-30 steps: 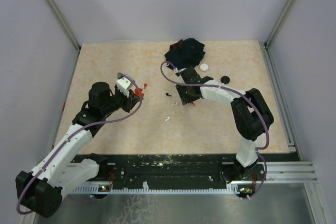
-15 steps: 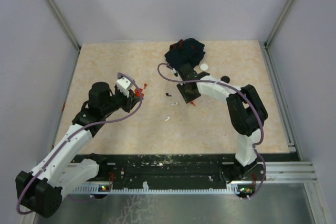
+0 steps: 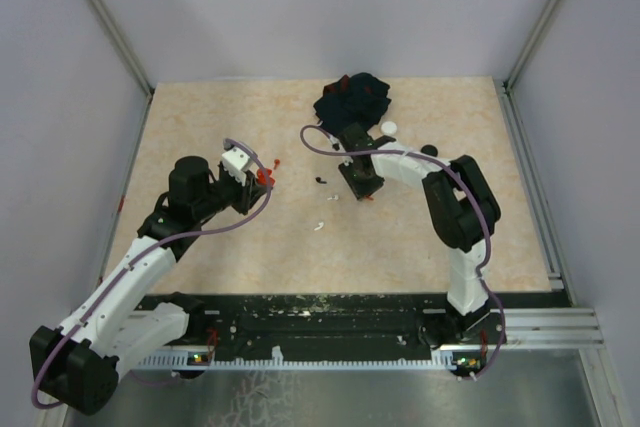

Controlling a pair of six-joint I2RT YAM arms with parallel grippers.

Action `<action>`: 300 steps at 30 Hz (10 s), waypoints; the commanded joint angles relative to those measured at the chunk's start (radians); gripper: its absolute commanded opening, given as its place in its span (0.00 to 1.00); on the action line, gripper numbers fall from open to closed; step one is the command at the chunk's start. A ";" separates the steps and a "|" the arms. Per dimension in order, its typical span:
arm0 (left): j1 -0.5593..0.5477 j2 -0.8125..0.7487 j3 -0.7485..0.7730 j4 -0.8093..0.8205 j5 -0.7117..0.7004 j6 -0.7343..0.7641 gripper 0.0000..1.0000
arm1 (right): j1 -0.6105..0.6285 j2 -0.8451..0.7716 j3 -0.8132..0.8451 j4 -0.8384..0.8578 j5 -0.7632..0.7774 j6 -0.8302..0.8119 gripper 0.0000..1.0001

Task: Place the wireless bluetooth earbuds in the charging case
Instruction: Pick up the earbud from the center of the board, then place the earbud in the charging case, then adjust the charging case.

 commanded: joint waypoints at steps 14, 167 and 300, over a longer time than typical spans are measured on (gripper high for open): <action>0.003 -0.002 0.036 -0.005 0.027 -0.001 0.01 | -0.014 0.001 0.014 -0.023 -0.032 -0.014 0.29; -0.187 0.112 -0.170 0.906 0.216 -0.161 0.00 | 0.051 -0.872 -0.287 0.644 -0.539 0.192 0.67; -0.123 0.014 -0.098 0.605 0.257 -0.281 0.49 | 0.038 -0.933 -0.715 1.242 -0.903 0.096 0.00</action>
